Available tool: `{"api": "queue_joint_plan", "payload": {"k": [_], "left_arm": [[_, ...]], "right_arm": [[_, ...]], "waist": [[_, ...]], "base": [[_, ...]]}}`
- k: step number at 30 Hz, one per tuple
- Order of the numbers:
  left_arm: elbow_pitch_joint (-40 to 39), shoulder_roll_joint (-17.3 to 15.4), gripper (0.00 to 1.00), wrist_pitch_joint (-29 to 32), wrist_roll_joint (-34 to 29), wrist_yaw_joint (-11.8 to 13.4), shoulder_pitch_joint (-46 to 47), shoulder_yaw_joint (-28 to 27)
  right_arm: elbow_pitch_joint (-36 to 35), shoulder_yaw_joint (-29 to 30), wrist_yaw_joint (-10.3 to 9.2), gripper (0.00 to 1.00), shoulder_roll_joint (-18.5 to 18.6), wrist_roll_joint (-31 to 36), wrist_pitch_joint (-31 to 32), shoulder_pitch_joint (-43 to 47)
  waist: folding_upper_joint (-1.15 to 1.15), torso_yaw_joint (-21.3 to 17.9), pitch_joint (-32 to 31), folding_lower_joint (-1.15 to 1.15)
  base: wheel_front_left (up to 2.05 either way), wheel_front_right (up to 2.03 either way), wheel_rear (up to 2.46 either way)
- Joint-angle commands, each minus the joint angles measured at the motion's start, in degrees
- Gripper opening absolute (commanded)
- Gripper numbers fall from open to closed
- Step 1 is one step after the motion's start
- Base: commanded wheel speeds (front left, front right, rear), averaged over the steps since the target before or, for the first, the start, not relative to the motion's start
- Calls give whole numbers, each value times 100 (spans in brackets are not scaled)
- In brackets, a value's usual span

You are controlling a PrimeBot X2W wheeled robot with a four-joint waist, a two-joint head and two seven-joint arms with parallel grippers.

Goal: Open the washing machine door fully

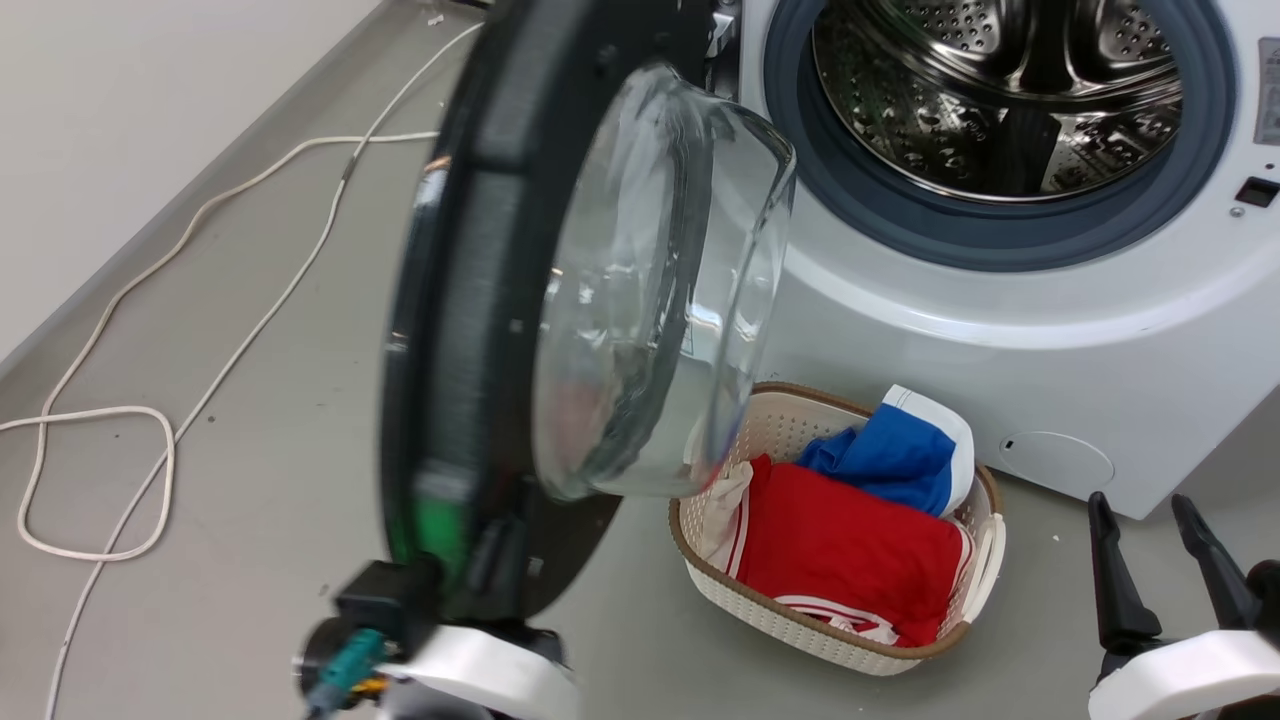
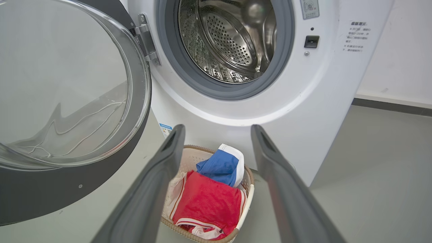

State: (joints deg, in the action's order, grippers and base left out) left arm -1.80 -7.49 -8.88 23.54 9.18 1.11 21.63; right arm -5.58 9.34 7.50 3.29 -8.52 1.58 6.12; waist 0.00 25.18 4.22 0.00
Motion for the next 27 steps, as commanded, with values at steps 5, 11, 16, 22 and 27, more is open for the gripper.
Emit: {"api": "queue_joint_plan", "payload": {"k": [5, 11, 16, 22, 27], "left_arm": [[181, -230, 0, -204, 214, 169, 191, -615], [528, -464, 0, -364, 550, 175, 488, -1300], [943, -762, 0, -443, 781, 26, 848, -1754], [1683, -1118, 0, -510, 1096, -171, 1344, -2281], [2282, -1315, 0, -573, 1202, -351, 1714, -2537]], "right_arm": [[-80, 42, -1, 100, 59, -23, 64, -96], [-146, 48, -1, 100, 94, -25, 171, -172], [-228, 83, -1, 100, 146, -28, 236, -227], [-296, 105, -1, 100, 224, -60, 288, -331], [-305, 99, -1, 100, 273, -63, 288, -412]], "waist": [[0, 13, 124, 0], [0, -128, 303, 0], [0, -252, 498, 0], [0, -359, 729, 0], [0, -409, 861, 0]], "base": [[0, 0, 0], [0, 0, 0], [0, 0, 0], [0, 0, 0], [0, 0, 0]]}}
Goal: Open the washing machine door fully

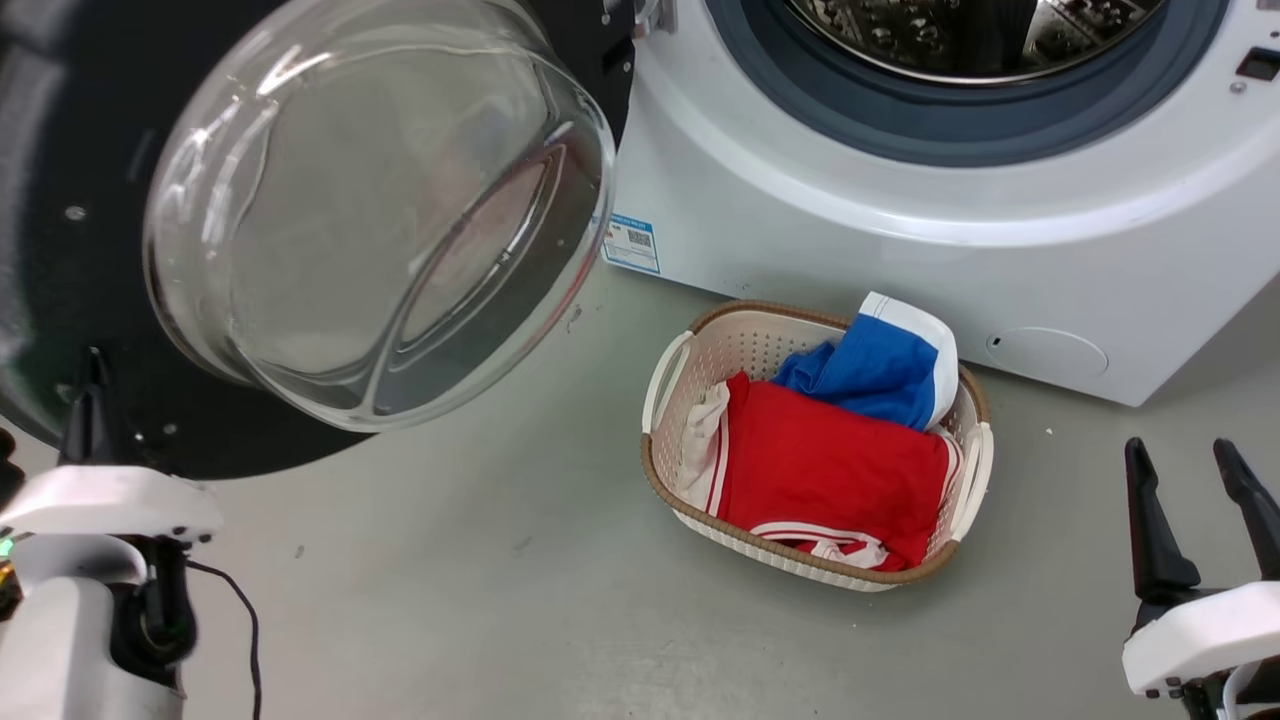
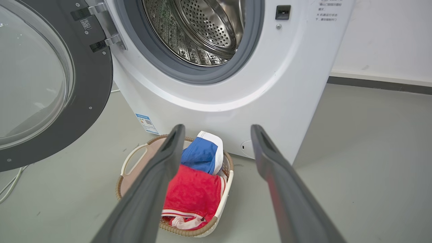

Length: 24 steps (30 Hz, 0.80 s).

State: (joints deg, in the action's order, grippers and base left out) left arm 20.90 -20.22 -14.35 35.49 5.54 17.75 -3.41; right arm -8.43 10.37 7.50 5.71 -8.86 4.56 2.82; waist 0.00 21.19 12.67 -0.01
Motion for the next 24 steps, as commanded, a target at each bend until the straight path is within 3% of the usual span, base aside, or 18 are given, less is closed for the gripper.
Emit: {"api": "queue_joint_plan", "payload": {"k": [1, 12, 18, 24], "left_arm": [[128, -55, 0, -37, 27, -15, 122, -72], [700, -118, 0, -91, -86, -178, 298, -327], [138, 104, 0, -91, -503, -76, -235, -384], [-486, 316, 0, -86, -973, 55, -933, -39]], "right_arm": [[-26, -6, -1, 100, 36, -31, -9, -82], [119, -67, -1, 100, 28, -32, -105, -149], [263, -70, -1, 100, -72, -37, -202, -1], [385, -83, -1, 100, -171, -28, -283, 149]], "waist": [[0, -15, 41, 1], [0, -116, -6, 1], [0, -108, -340, 1], [0, -42, -744, 1]], "base": [[0, 0, 0], [0, 0, 0], [0, 0, 0], [0, 0, 0]]}}
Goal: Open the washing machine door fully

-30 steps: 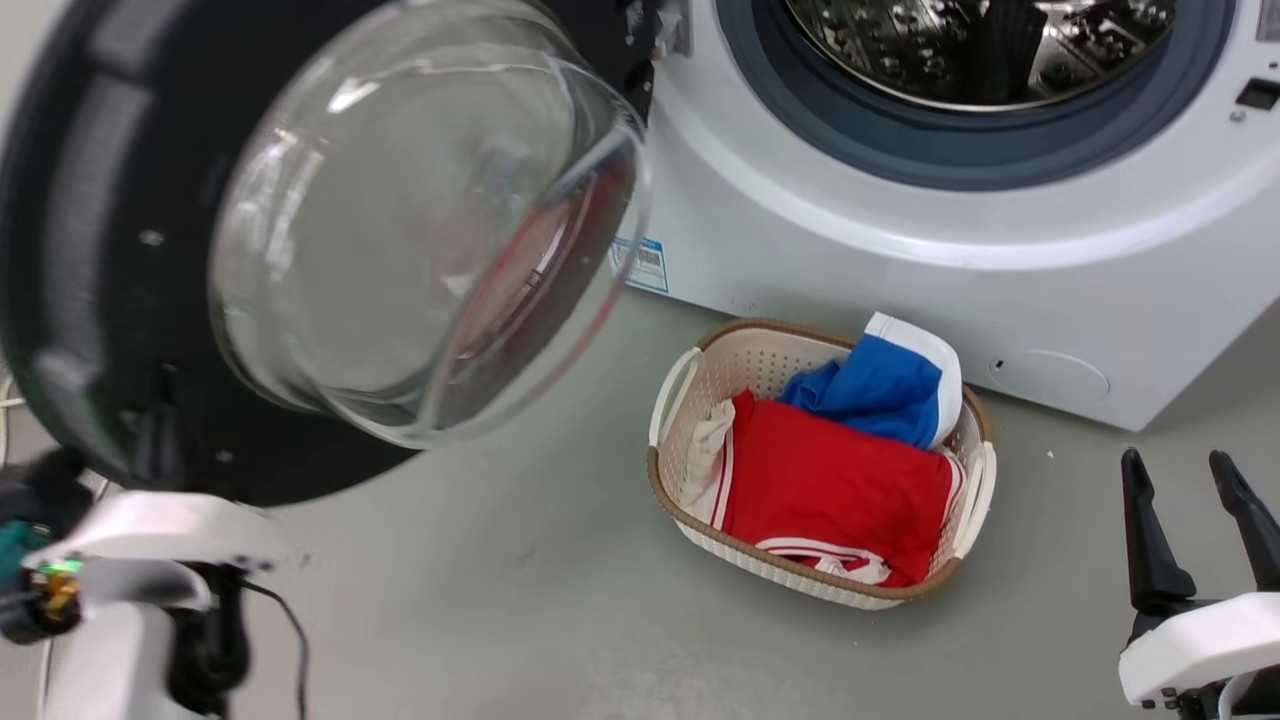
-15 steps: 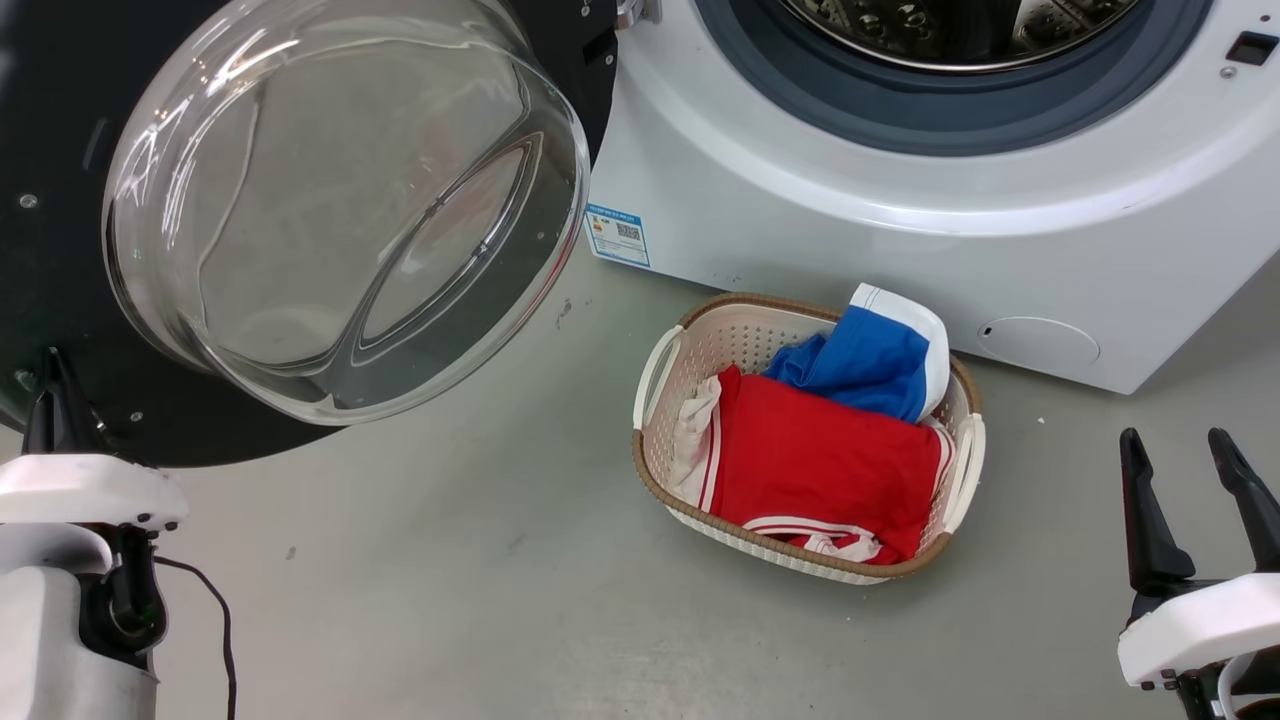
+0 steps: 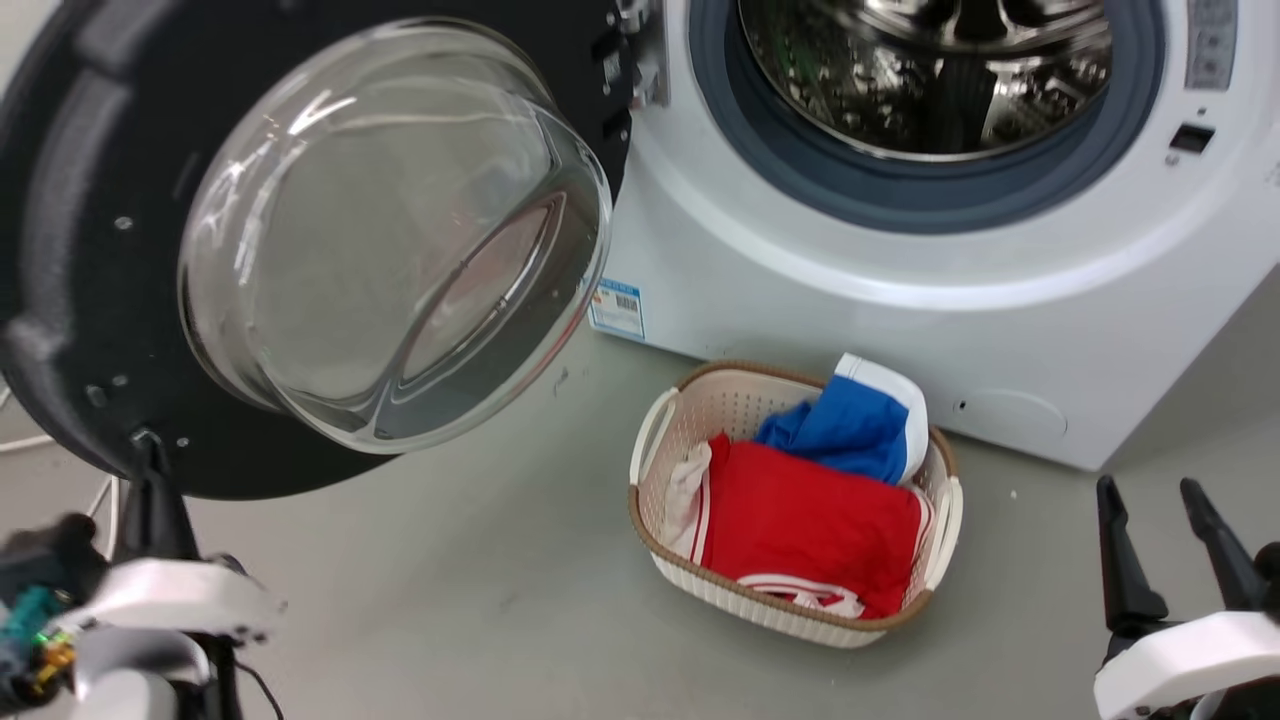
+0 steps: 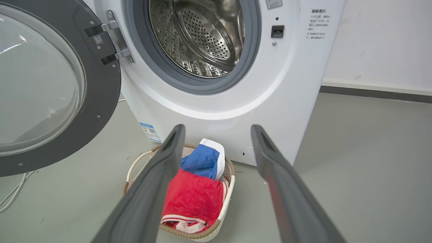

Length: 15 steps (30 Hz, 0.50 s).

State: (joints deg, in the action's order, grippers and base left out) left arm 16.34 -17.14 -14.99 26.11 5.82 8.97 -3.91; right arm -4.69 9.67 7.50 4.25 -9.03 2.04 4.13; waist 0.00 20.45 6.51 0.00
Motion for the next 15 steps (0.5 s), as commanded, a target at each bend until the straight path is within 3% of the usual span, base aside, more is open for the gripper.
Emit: {"api": "queue_joint_plan", "payload": {"k": [1, 7, 11, 12, 13, 14, 15], "left_arm": [[-128, 40, 0, 9, -83, 55, -173, 68], [-968, 272, 0, 354, -344, 231, -919, 547], [-1278, 402, 0, 469, -422, 173, -1107, 876], [-1304, 437, 5, 484, -424, 142, -1141, 949], [-1326, 457, 26, 504, -455, 135, -1151, 1022], [-1347, 512, 68, 532, -445, 109, -1151, 1109], [-1356, 572, 100, 578, -404, 81, -1144, 1170]], "right_arm": [[31, -31, -1, 100, -39, -9, -47, 51], [145, -93, -1, 100, -109, -43, -125, 216], [147, -137, -1, 100, -121, -12, -153, 233], [142, -150, -1, 100, -123, 3, -160, 223], [138, -164, -1, 100, -125, 4, -159, 209], [131, -161, -1, 100, -126, 34, -164, 193], [127, -182, -1, 100, -126, 22, -171, 176]], "waist": [[0, 35, -196, 0], [0, 2, -551, 0], [0, -102, -600, 0], [0, -143, -607, 0], [0, -191, -616, 0], [0, -245, -624, 0], [0, -307, -632, 0]], "base": [[0, 0, 0], [0, 0, 0], [0, 0, 0], [0, 0, 0], [0, 0, 0], [0, 0, 0], [0, 0, 0]]}}
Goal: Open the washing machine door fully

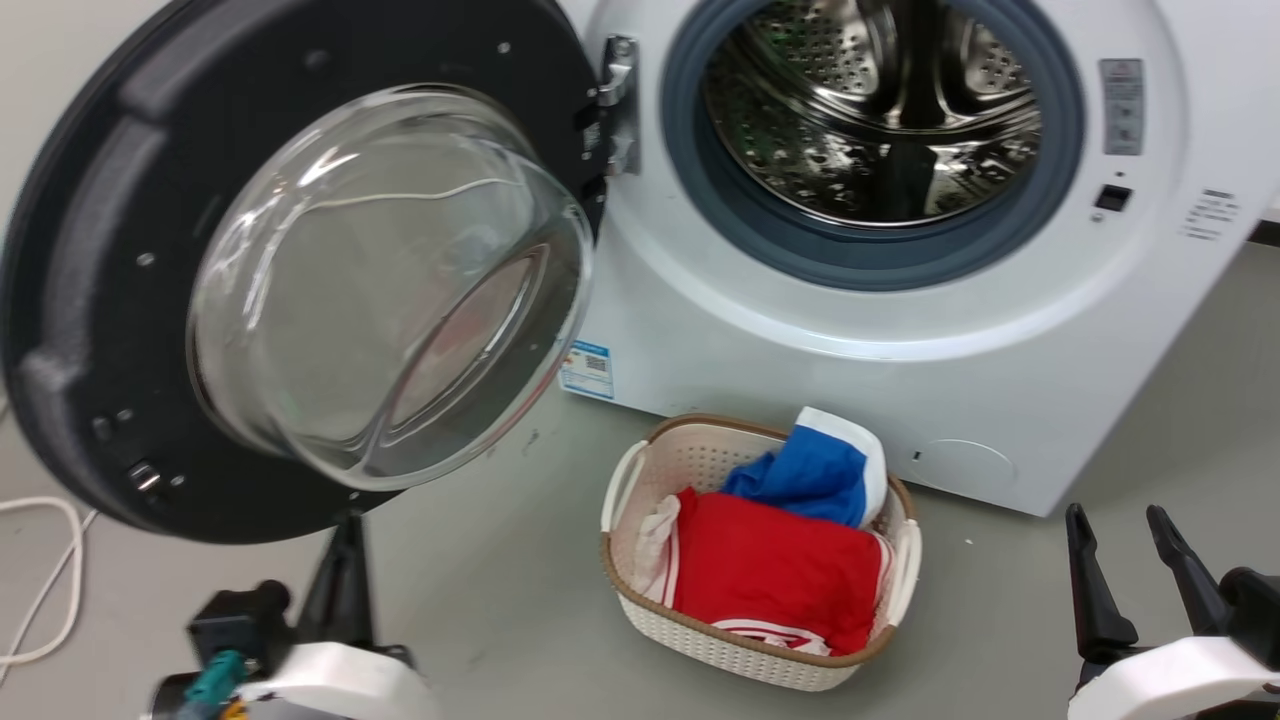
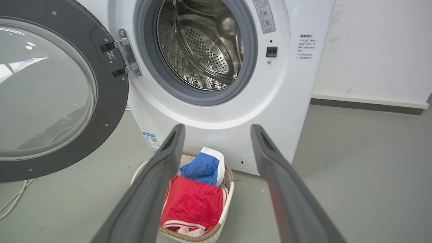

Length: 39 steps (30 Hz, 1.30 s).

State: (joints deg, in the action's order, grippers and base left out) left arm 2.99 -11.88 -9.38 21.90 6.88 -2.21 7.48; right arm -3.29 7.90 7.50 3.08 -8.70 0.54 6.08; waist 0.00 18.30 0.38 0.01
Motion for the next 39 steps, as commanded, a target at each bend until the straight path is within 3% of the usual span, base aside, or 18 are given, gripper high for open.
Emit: {"api": "queue_joint_plan", "payload": {"k": [1, 10, 24, 39], "left_arm": [[-21, 69, 100, 64, 25, -47, 9, 94], [45, -10, 100, 103, -334, -129, 378, 485], [457, -56, 100, -81, -663, 32, 521, 709], [512, -138, 100, -52, -638, 166, 483, 721]], "right_arm": [[-18, 0, -1, 100, -11, -21, -23, -26], [-27, -196, -1, 100, 38, 124, 41, -115], [40, -443, -1, 100, 300, 101, -1, -261], [47, -447, -1, 100, 260, 123, -90, -255]], "waist": [[0, -141, -27, -1], [0, -759, -89, -1], [0, -1883, -164, -1], [0, -1941, -161, -1]], "base": [[0, 0, 0], [0, 0, 0], [0, 0, 0], [0, 0, 0]]}}
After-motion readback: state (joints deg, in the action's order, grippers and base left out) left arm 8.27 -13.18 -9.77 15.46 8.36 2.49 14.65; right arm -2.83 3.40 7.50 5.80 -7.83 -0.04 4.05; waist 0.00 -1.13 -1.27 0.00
